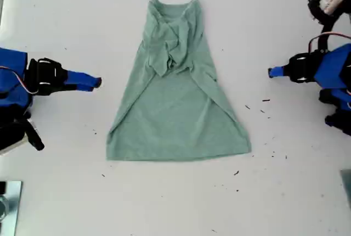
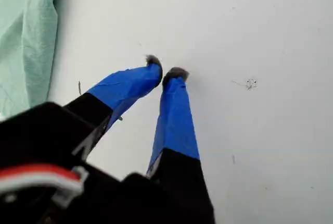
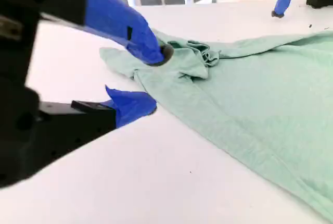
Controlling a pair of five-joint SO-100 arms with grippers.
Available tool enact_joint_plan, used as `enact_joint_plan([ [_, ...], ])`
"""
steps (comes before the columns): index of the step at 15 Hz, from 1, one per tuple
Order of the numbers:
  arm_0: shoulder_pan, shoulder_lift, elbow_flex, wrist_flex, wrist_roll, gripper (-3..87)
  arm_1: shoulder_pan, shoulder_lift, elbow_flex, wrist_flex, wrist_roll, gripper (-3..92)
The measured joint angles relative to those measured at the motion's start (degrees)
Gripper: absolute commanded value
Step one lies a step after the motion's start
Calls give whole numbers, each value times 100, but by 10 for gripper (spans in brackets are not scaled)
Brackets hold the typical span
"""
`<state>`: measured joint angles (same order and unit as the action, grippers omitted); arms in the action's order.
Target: Fold t shirt
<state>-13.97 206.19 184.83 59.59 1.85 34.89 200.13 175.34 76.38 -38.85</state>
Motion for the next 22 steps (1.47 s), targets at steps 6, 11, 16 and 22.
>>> enact_joint_plan([
  [6,-492,0,-9,9,352,-2,-1222,9,0,0,3340,25],
  [11,-237,0,18,9,387,-1,-1872,-563,-1143,686,3067,24],
  [16,-237,0,18,9,492,-1,-2575,-5722,-6891,2355,2268,-3],
  [22,-237,0,18,9,545,-1,-3428,-7075,-8367,2373,729,317],
])
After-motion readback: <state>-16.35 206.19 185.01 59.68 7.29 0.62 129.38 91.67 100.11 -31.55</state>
